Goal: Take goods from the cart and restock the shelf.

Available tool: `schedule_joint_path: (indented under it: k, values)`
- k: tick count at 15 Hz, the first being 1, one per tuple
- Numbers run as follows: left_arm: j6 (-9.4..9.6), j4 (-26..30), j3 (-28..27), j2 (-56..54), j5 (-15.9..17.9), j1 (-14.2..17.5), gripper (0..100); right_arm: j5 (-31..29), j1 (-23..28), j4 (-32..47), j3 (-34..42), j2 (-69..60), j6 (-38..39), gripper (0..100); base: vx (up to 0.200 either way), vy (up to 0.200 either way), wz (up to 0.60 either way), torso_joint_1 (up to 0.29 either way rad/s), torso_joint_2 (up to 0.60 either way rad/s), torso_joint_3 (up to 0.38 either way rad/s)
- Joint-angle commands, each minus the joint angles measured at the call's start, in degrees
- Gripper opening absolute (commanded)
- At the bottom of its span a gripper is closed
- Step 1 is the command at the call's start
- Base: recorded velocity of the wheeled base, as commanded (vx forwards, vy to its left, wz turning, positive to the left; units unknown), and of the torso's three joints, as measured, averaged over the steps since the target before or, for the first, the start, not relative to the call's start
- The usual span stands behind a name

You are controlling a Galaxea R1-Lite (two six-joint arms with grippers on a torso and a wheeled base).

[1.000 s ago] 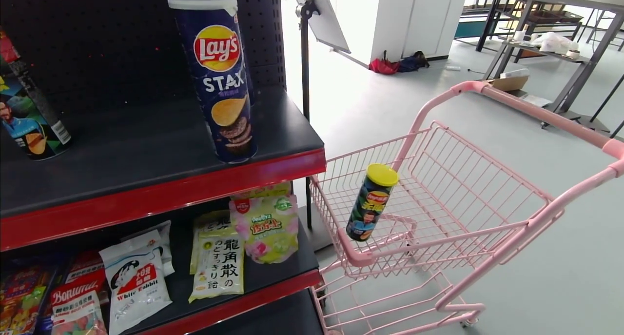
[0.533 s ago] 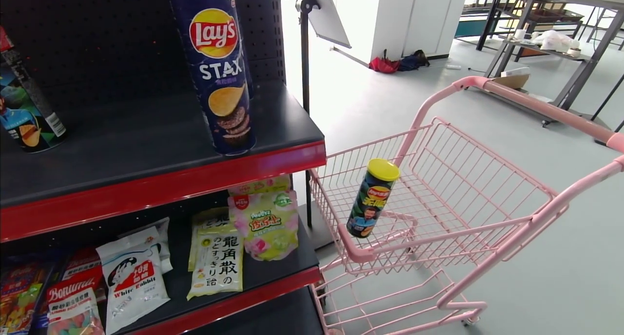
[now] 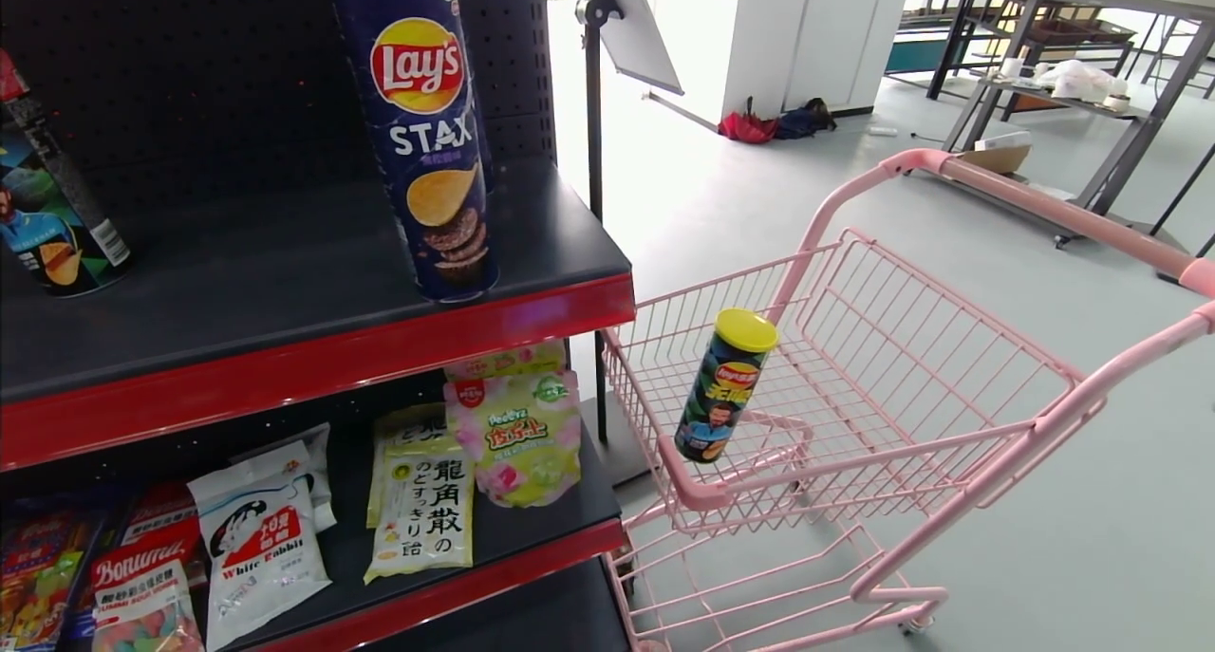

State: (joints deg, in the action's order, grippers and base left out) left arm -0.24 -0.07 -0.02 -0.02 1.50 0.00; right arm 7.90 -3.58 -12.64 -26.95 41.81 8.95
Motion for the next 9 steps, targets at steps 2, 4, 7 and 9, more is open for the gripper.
schedule_joint_path:
  k: [2, 4, 7, 9]
  values:
    - [-0.02, 0.0, 0.0, 0.0, 0.0, 0.0, 100, 13.1, -4.8, -30.0, 1.8, 43.9, 0.7, 100, 0.000, 0.000, 0.00, 0.000, 0.00, 0.000]
    - [-0.02, 0.0, 0.0, 0.0, 0.0, 0.0, 100, 13.4, -4.9, -34.2, 2.0, 51.3, -1.2, 100, 0.000, 0.000, 0.00, 0.000, 0.00, 0.000]
    - [-0.02, 0.0, 0.0, 0.0, 0.0, 0.0, 100, 13.5, -8.6, -39.4, 2.4, 56.4, -1.1, 100, 0.000, 0.000, 0.00, 0.000, 0.00, 0.000]
    - [-0.02, 0.0, 0.0, 0.0, 0.0, 0.0, 100, 13.5, -10.9, -42.4, 2.6, 59.5, -1.2, 100, 0.000, 0.000, 0.00, 0.000, 0.00, 0.000]
